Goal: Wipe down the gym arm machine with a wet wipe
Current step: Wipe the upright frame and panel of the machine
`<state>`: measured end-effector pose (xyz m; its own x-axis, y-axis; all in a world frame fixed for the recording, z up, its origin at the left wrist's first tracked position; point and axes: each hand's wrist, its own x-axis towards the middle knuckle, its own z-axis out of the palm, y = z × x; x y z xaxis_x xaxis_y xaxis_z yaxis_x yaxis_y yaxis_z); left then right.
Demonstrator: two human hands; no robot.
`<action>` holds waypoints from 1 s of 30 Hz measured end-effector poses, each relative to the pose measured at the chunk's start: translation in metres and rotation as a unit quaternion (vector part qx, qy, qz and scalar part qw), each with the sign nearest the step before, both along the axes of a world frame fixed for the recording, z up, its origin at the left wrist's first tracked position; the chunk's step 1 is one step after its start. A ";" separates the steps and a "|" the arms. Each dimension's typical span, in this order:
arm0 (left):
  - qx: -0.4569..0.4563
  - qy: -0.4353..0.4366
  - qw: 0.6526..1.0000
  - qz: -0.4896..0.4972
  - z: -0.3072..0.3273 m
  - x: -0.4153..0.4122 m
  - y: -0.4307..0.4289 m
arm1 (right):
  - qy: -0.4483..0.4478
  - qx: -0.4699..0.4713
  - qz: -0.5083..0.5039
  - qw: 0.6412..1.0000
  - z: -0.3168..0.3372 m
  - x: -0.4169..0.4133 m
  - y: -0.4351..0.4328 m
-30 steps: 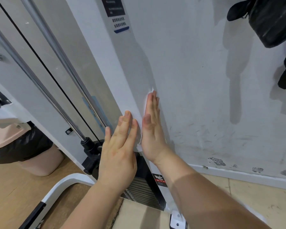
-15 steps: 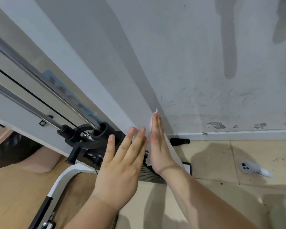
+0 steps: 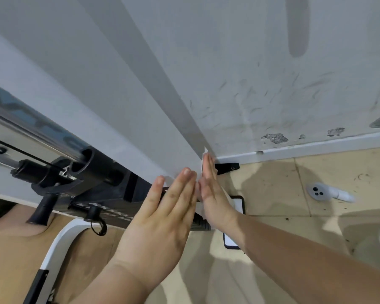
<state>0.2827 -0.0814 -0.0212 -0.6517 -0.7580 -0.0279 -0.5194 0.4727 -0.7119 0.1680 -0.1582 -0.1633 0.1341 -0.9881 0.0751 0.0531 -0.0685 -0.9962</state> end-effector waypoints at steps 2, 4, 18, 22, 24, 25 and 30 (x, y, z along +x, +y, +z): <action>0.018 -0.016 1.000 0.004 -0.013 -0.003 -0.003 | 0.013 -0.090 -0.016 0.996 -0.015 0.005 0.012; 0.028 -0.041 0.999 0.014 -0.028 -0.004 -0.003 | 0.009 -0.131 -0.017 0.991 -0.052 0.007 0.020; 0.287 -0.290 0.908 0.095 -0.128 -0.045 -0.024 | -0.079 0.185 0.007 0.980 -0.194 0.009 0.014; 0.269 -0.295 0.913 0.080 -0.137 -0.040 -0.031 | -0.048 0.087 -0.019 0.995 -0.211 0.011 0.028; 0.271 -0.305 0.910 0.076 -0.136 -0.040 -0.031 | -0.066 0.162 -0.021 0.984 -0.237 0.004 0.023; 0.273 -0.309 0.908 0.073 -0.136 -0.040 -0.030 | -0.073 0.223 -0.019 0.972 -0.246 0.001 0.020; 0.269 -0.322 0.906 0.065 -0.137 -0.035 -0.030 | -0.099 0.292 -0.003 0.951 -0.260 0.006 0.016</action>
<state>0.2477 -0.1110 -0.1581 -0.2754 -0.5915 -0.7578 -0.1550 0.8053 -0.5722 0.1740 -0.1418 -0.4234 0.1687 -0.8698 -0.4637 0.2451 0.4926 -0.8350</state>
